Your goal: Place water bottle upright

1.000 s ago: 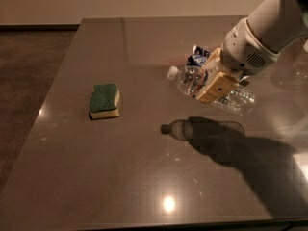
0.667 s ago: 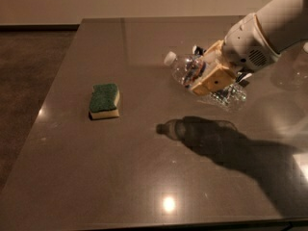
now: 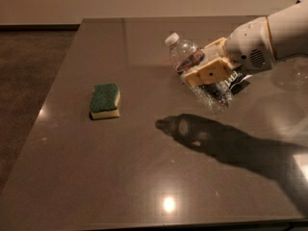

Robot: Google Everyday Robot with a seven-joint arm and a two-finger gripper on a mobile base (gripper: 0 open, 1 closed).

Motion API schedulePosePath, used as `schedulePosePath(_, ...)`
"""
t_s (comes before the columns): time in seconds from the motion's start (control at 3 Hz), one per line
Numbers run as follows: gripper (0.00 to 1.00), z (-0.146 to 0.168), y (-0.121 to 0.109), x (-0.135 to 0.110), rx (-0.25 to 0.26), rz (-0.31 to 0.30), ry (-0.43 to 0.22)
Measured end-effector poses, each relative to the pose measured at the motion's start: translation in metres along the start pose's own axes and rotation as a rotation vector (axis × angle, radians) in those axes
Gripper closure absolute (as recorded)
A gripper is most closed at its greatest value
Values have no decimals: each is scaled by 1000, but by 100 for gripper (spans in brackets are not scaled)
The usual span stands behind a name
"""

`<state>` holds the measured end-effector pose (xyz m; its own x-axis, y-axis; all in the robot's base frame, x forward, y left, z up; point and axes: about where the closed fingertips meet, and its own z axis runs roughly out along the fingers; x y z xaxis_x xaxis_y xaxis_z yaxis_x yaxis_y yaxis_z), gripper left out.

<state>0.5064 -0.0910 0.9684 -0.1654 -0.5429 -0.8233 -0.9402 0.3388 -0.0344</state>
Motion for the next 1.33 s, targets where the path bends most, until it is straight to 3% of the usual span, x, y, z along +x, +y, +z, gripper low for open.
schedulePosePath(0.33, 100, 8, -4, 1, -22, 74, -126)
schedulePosePath(0.67, 100, 15, -8, 9, -38, 98, -280)
schedulePosePath(1.33, 100, 22, -11, 20, -95, 109, -524)
